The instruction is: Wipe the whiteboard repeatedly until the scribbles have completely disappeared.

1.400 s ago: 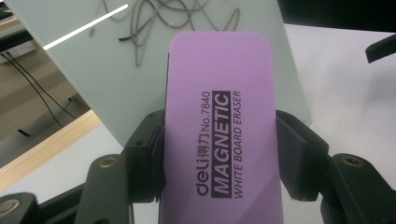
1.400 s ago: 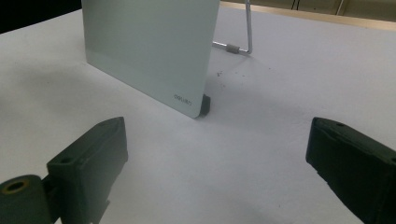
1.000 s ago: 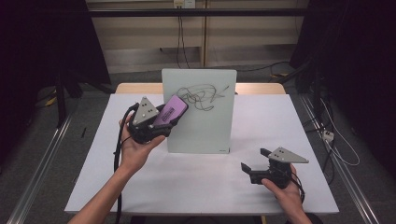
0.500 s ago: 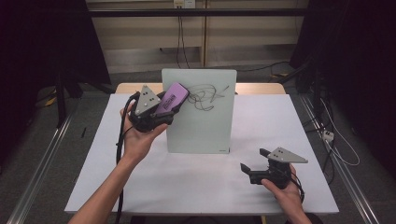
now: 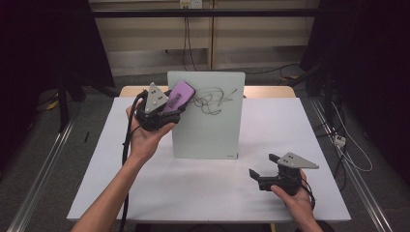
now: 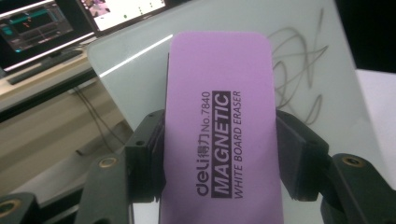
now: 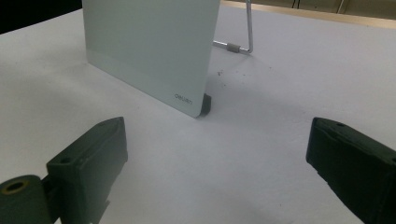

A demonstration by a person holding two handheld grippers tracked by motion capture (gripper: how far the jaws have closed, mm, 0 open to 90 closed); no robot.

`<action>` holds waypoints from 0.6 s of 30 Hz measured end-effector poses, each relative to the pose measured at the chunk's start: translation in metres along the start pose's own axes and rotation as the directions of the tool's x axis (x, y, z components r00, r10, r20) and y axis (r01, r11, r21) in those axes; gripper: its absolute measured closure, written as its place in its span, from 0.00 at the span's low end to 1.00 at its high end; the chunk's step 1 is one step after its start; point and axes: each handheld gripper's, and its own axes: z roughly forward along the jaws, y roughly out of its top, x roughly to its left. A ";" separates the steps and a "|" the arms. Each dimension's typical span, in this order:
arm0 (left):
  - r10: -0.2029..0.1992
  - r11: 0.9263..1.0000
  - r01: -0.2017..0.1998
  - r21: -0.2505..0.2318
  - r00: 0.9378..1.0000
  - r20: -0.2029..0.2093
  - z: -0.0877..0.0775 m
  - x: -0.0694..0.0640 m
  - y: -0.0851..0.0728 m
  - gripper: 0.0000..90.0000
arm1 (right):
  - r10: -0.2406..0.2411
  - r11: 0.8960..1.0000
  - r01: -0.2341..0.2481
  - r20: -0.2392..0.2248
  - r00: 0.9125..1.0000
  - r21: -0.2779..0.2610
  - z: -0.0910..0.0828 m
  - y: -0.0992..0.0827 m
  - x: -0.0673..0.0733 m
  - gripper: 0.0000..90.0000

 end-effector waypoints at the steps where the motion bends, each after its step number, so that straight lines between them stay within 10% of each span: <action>1: 0.003 1.000 -0.003 0.005 1.000 -0.001 0.001 0.000 -0.001 0.46 | -0.001 1.000 0.001 -0.001 1.000 0.001 0.000 0.000 0.000 0.06; 18: 0.004 0.998 -0.004 0.056 1.000 -0.006 0.010 -0.006 -0.005 0.46 | -0.005 1.000 0.005 -0.011 1.000 0.006 0.000 0.000 0.001 0.06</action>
